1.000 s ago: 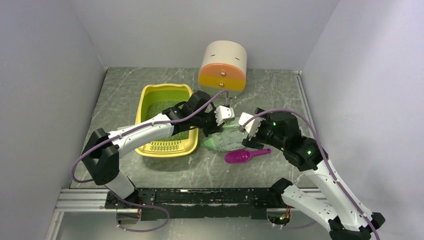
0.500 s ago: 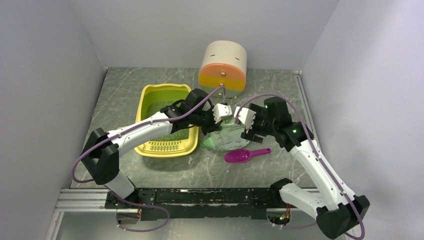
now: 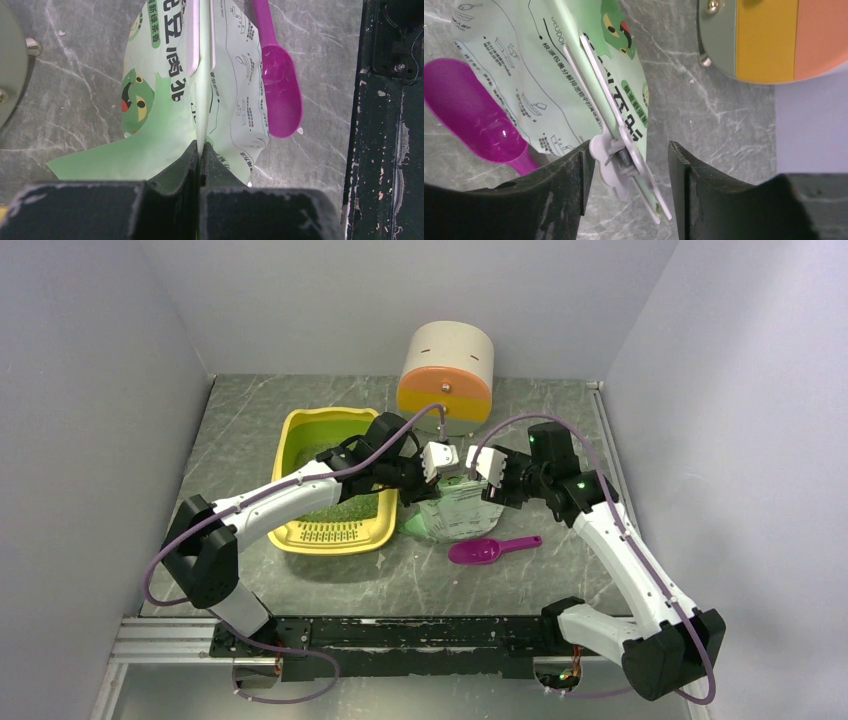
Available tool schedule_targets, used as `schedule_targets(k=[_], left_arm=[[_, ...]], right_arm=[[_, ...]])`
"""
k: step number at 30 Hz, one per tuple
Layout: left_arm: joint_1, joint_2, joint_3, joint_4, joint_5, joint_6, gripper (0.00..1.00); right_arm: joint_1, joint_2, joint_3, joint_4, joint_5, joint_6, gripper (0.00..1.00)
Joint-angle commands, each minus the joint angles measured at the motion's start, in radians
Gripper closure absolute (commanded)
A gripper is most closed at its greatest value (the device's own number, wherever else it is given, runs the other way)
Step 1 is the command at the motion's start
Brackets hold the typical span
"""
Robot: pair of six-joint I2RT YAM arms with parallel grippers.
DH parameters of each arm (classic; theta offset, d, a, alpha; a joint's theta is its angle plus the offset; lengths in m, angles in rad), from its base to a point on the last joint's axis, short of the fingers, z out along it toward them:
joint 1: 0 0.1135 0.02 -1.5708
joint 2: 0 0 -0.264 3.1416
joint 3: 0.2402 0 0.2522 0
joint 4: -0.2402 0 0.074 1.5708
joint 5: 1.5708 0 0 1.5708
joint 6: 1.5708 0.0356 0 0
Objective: Fill the litter box with clean litter
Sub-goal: Remove the clamp from the cat litter bag, then place the clamp at the center of the board.
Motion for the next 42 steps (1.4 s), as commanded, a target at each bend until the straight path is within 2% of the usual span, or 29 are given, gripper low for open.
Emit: schedule_targets(k=[1,3,12,13,15,16,21,23,28,34,42], left_arm=[[0.017,-0.009,0.025,-0.019,0.048,0.009,0.95],[0.016,-0.009,0.028,-0.028,0.044,0.009,0.95],[0.034,-0.012,0.027,-0.014,0.046,-0.002,0.95],[0.033,-0.009,0.028,-0.016,0.049,-0.001,0.95],[0.035,-0.002,0.034,-0.021,0.056,0.0,0.95],[0.035,0.001,0.035,-0.021,0.062,0.0,0.95],[0.035,0.004,0.04,-0.033,0.063,0.002,0.95],[0.034,-0.001,0.035,-0.028,0.05,0.0,0.95],[0.04,-0.01,0.026,-0.013,0.025,-0.015,0.95],[0.043,-0.009,0.021,-0.008,0.013,-0.027,0.95],[0.044,-0.015,0.009,0.012,0.018,-0.05,0.95]], right_arm=[[-0.009,0.015,0.031,0.051,-0.055,-0.048,0.46],[-0.012,0.021,0.039,0.048,-0.056,-0.059,0.5],[-0.012,-0.027,0.031,0.034,-0.019,-0.049,0.53],[-0.012,-0.03,0.031,0.028,-0.032,-0.058,0.55],[-0.012,-0.02,0.042,-0.006,-0.067,-0.113,0.79],[-0.012,-0.011,0.048,-0.01,-0.074,-0.108,0.82],[-0.012,0.005,0.049,-0.004,-0.091,-0.101,0.83],[-0.012,-0.003,0.053,0.016,-0.087,-0.086,0.88],[-0.013,-0.023,0.085,0.077,-0.005,-0.008,0.95],[-0.015,-0.073,0.074,0.11,0.095,0.077,0.97],[-0.018,-0.198,-0.005,0.263,0.356,0.439,0.97]])
